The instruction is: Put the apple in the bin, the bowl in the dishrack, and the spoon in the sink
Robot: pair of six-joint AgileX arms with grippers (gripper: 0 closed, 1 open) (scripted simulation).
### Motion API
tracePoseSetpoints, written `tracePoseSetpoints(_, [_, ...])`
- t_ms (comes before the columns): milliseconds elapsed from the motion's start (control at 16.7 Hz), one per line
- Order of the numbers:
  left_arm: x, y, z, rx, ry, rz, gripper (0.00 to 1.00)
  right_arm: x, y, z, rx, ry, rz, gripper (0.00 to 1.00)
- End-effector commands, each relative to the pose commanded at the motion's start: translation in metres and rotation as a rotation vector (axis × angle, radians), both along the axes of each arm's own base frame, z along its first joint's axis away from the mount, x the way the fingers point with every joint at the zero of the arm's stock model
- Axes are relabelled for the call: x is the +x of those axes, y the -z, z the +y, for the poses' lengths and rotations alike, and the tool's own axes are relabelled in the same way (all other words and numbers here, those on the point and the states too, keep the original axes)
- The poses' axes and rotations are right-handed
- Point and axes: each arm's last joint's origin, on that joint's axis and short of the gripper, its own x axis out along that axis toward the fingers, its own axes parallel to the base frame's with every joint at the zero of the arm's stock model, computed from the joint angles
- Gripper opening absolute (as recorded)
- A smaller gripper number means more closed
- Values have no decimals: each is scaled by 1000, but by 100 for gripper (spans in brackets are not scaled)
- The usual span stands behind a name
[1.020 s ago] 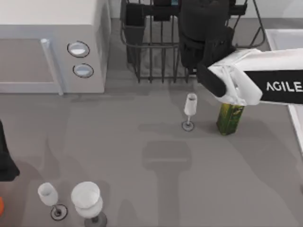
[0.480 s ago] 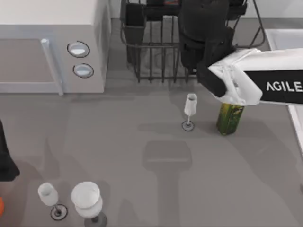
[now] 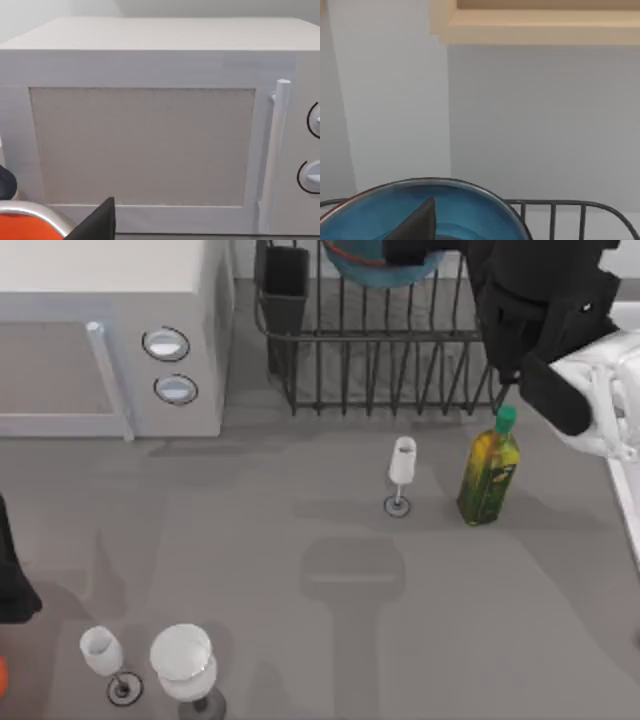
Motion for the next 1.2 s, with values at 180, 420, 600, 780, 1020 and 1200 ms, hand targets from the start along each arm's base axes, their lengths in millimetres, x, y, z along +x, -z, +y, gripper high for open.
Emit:
tracePoseSetpoints(180, [0,0,0,0,0,0,100,-38,-28,-54,-4,4,1,100])
tracePoseSetpoints(420, [0,0,0,0,0,0,100,-122,-42,-127,-6,7,-16,100])
tracePoseSetpoints(600, [0,0,0,0,0,0,100,-186,-19,-166,-7,5,-31,100])
tracePoseSetpoints(780, [0,0,0,0,0,0,100,-228,23,-186,-7,2,-36,100])
tracePoseSetpoints(1020, [0,0,0,0,0,0,100,-249,75,-197,-1,-4,-22,100])
tracePoseSetpoints(1200, [0,0,0,0,0,0,100,-252,96,-200,6,-6,-14,100])
